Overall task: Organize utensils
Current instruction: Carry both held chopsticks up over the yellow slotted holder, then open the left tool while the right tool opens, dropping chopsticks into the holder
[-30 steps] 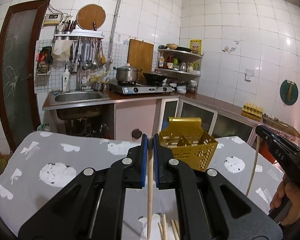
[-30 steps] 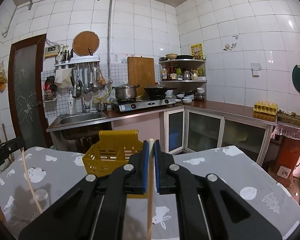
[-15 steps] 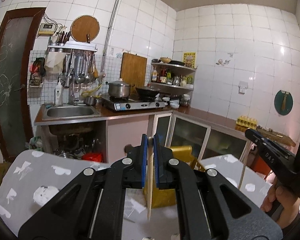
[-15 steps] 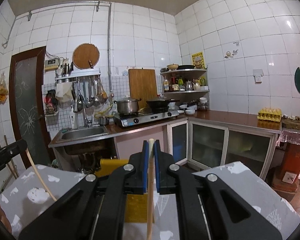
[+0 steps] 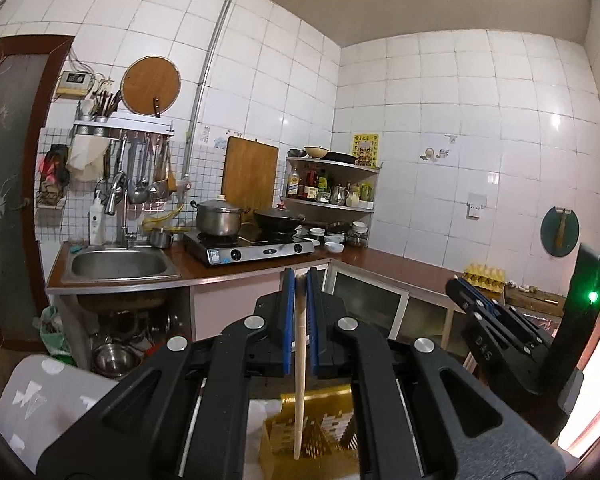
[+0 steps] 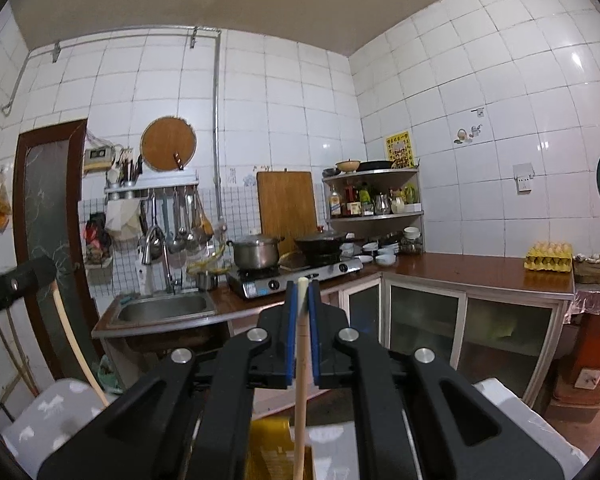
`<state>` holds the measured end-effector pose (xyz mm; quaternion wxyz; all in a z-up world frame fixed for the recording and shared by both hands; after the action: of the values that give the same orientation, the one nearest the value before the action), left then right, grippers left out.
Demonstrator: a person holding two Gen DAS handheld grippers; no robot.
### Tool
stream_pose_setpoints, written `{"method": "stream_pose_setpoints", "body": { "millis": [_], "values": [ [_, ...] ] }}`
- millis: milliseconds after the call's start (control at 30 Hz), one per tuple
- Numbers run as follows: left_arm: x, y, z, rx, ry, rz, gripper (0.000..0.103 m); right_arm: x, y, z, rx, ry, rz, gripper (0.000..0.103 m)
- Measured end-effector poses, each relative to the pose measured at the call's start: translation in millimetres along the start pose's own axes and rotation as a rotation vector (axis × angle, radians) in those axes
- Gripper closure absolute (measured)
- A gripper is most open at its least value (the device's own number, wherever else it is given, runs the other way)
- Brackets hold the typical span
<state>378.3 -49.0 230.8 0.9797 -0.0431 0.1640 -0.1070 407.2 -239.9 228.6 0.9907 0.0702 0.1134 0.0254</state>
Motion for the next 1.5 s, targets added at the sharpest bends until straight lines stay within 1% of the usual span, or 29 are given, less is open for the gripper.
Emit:
{"method": "stream_pose_setpoints", "body": {
  "millis": [100, 200, 333, 433, 567, 600, 667, 700, 733, 767, 800, 867, 933, 1000, 1033, 1100, 1167, 1233, 1367, 1433, 1500],
  "values": [
    [25.4, -6.1, -3.2, 0.025, 0.015, 0.017, 0.098, 21.0, 1.9, 6.8, 0.013, -0.016, -0.005, 0.097],
    [54.4, -6.0, -20.6, 0.033, 0.051, 0.030, 0.098, 47.4, 3.9, -0.7, 0.012, -0.001, -0.008, 0.097],
    [90.9, 4.2, -53.8, 0.038, 0.119, 0.060, 0.098, 77.2, 0.0, -33.4, 0.012, 0.048, 0.010, 0.097],
    [110.3, 15.9, -79.5, 0.031, 0.174, 0.079, 0.098, 93.1, -0.6, -61.0, -0.021, 0.099, 0.012, 0.097],
    [117.6, 29.4, -96.5, -0.011, 0.217, 0.077, 0.098, 105.4, -0.8, -82.7, -0.047, 0.165, 0.009, 0.097],
    [117.0, 30.7, -97.5, -0.017, 0.220, 0.078, 0.098, 108.4, -0.9, -85.5, -0.051, 0.178, 0.009, 0.097],
    [109.4, 33.0, -96.6, -0.024, 0.209, 0.092, 0.098, 112.4, -1.2, -93.9, -0.061, 0.241, 0.025, 0.096],
    [103.6, 34.1, -93.8, -0.026, 0.201, 0.096, 0.093, 111.9, -1.6, -96.8, -0.067, 0.274, 0.025, 0.096],
    [97.4, 33.9, -91.7, -0.028, 0.192, 0.101, 0.087, 109.7, -3.0, -98.6, -0.074, 0.285, 0.016, 0.096],
    [88.8, 34.9, -88.3, -0.032, 0.177, 0.109, 0.071, 105.7, -6.0, -97.9, -0.077, 0.292, 0.002, 0.090],
    [81.6, 36.1, -85.1, -0.034, 0.163, 0.115, 0.053, 96.6, -8.8, -94.3, -0.069, 0.293, -0.003, 0.067],
    [59.0, 37.8, -77.6, -0.038, 0.122, 0.133, 0.038, 80.5, -11.8, -87.9, -0.044, 0.267, 0.001, 0.033],
    [33.8, 39.7, -70.9, -0.039, 0.096, 0.135, 0.029, 55.6, -15.9, -81.3, -0.050, 0.266, -0.024, 0.033],
    [13.6, 42.5, -67.0, -0.037, 0.086, 0.144, 0.007, 39.2, -18.8, -81.0, -0.066, 0.283, -0.047, 0.033],
    [-1.4, 44.4, -66.5, -0.031, 0.073, 0.155, 0.004, 27.1, -20.6, -83.6, -0.078, 0.299, -0.066, 0.033],
    [-28.0, 47.8, -69.1, -0.016, 0.051, 0.169, 0.005, 7.1, -23.7, -91.4, -0.086, 0.326, -0.082, 0.033],
    [-42.8, 51.4, -74.5, -0.005, 0.064, 0.180, 0.005, -12.9, -30.2, -110.3, -0.067, 0.383, -0.099, 0.033],
    [-58.4, 57.6, -88.4, -0.006, 0.088, 0.199, 0.005, -28.9, -33.7, -138.0, -0.046, 0.458, -0.088, 0.032],
    [-71.7, 69.8, -117.3, -0.034, 0.140, 0.208, 0.005, -46.1, -38.6, -192.3, -0.050, 0.564, -0.120, 0.032],
    [-73.9, 73.7, -137.8, -0.040, 0.171, 0.187, 0.005, -51.3, -39.1, -217.9, -0.049, 0.608, -0.123, 0.032],
    [-72.4, 78.0, -158.4, -0.041, 0.206, 0.181, 0.005, -56.6, -38.8, -245.4, -0.042, 0.656, -0.118, 0.032]
  ]
}}
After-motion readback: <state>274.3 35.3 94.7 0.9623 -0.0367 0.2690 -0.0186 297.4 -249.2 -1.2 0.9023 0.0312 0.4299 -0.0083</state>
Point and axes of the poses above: each gripper's, at about its wrist camera, not at the fingertips, and x roughly the way its jaws point, y to its left, z to its top, the point moved 6 cm from there along x, roughly the way its jaws point, and after that the axes turned 12 degrees about y, right-handed, at the moved point
